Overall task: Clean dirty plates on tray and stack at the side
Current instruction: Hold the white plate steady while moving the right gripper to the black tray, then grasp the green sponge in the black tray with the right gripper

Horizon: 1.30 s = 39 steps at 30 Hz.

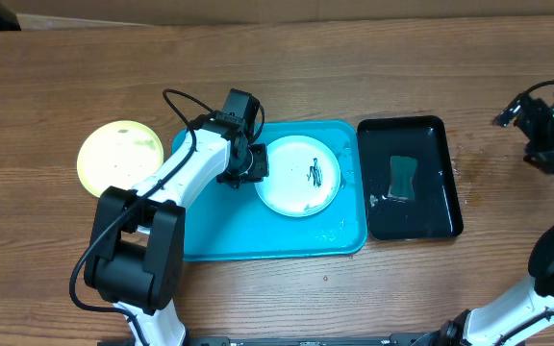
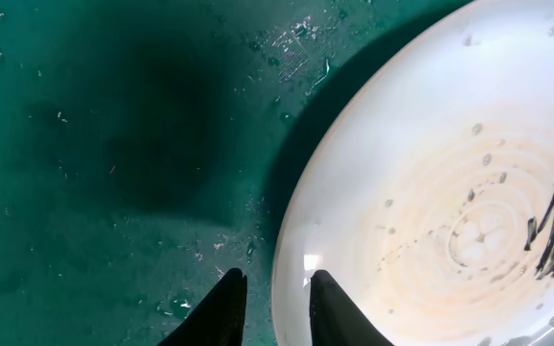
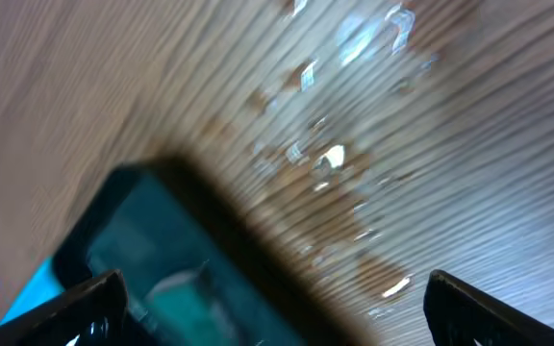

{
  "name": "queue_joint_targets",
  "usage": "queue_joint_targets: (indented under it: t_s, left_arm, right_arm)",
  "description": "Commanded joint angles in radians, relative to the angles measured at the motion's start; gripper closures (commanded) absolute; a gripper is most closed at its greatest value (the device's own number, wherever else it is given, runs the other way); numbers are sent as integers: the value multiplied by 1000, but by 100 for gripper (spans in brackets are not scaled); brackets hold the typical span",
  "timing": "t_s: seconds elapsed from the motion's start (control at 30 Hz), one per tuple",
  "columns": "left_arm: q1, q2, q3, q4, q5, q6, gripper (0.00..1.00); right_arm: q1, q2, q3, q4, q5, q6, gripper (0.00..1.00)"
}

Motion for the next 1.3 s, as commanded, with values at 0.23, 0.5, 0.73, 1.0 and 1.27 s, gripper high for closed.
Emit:
queue_joint_targets:
  t_s: [0.23, 0.5, 0.73, 1.0, 1.27]
  left_arm:
    - [-3, 4, -24, 42, -3, 17, 79]
    - [-3, 4, -35, 53, -3, 17, 81]
    - [-3, 4, -35, 53, -3, 17, 82]
    - [-3, 4, -35, 54, 1, 17, 82]
    - [-3, 4, -35, 55, 1, 18, 82]
  right_arm:
    - [168, -14, 9, -116, -32, -84, 12]
    - [414, -14, 2, -163, 170, -84, 13]
    - [558, -14, -80, -137, 275, -57, 22]
    - [602, -14, -286, 101, 352, -38, 37]
    - [602, -14, -361, 238, 370, -38, 42]
